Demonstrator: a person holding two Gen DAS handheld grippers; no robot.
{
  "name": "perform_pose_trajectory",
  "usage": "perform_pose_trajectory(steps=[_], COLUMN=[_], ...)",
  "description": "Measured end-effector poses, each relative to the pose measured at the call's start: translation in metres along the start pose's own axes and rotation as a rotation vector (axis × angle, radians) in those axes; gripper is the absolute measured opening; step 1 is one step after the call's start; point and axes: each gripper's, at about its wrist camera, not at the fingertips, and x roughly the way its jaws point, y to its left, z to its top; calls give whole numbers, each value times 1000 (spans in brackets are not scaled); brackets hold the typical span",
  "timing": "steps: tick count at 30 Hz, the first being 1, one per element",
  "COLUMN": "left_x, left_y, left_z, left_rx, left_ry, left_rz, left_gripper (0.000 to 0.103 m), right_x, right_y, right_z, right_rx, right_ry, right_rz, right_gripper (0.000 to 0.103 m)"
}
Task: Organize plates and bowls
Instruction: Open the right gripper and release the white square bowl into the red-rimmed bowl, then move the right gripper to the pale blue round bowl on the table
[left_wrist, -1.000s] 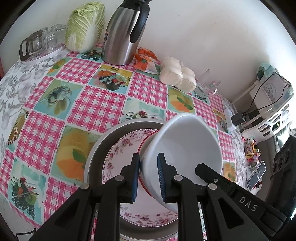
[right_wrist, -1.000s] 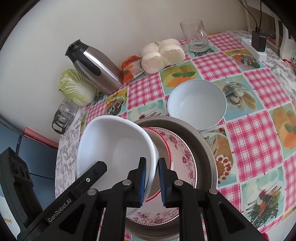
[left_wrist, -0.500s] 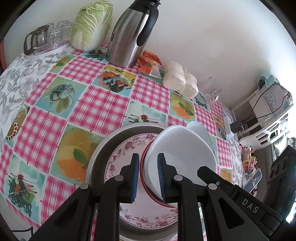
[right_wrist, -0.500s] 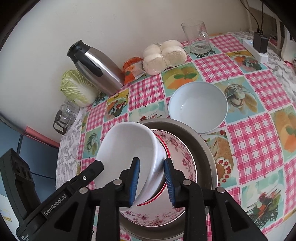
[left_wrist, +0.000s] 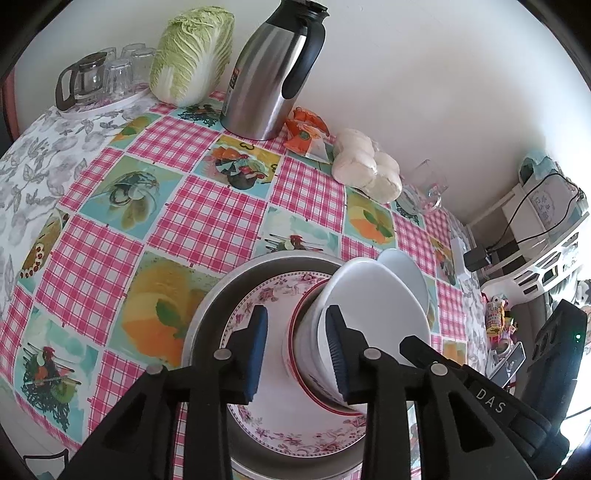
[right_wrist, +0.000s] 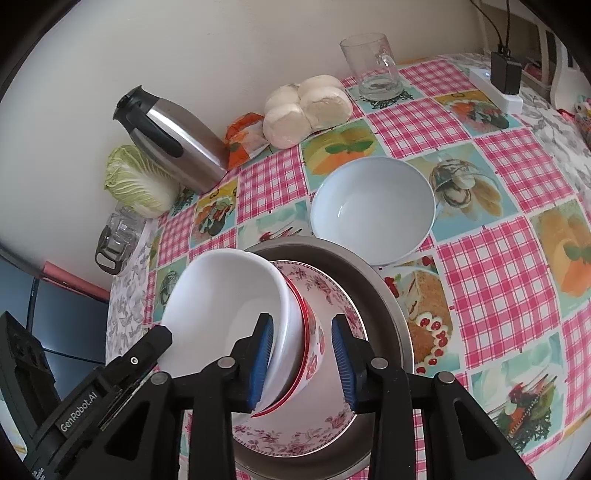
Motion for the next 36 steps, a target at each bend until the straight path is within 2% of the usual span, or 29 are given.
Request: perform_pose_trajectory(steps=[2,3,7,8,10,14,16,20,22,26,27,28,36], left_x=[-1,-1,-5,-6,-7,-10,-10,-10,-12,-16,-16,-16,-16], left_y=[0,0,-1,-1,2,8,10,16,18,25,27,28,35], left_z=[0,1,2,2,3,5,6,8,8,9,9,10,10], left_rx=[-1,0,8,8,4,-7,-10,-22,-32,-65,-69,-73,-92], left_ry=[-2,-4,-20,-26,-34,-61,-67,-88,-101,-130,-132,-134,-143], left_rz=[3,5,28,40,54,96,109,151,163,188,195,202,222], left_gripper=[47,49,56,59,63,77,79,89,91,95,95,95,95], right_x=[-1,-2,-8,-10,-13,-16,-15,-15,-15,-16,-15,-15,-20], right_y=[1,2,6,7,9,10,10,11,12,12,12,12,10], right_z=[0,0,0,0,0,1,1,0,0,0,0,0,2], right_rx=[-4,-6,-26,-31,-41,-57,-62,-77,-85,-94,-93,-92,-91], right_ry=[-3,-5,-23,-29,-45,-72,-77,-82,-89,-96,-96,-96,-113], right_rz=[3,6,4,4,-3,-30,-37,-46,-52,-56,-56,-56,-61], right_gripper=[35,37,53,55,66,71,80,84,89,90,93,102,103])
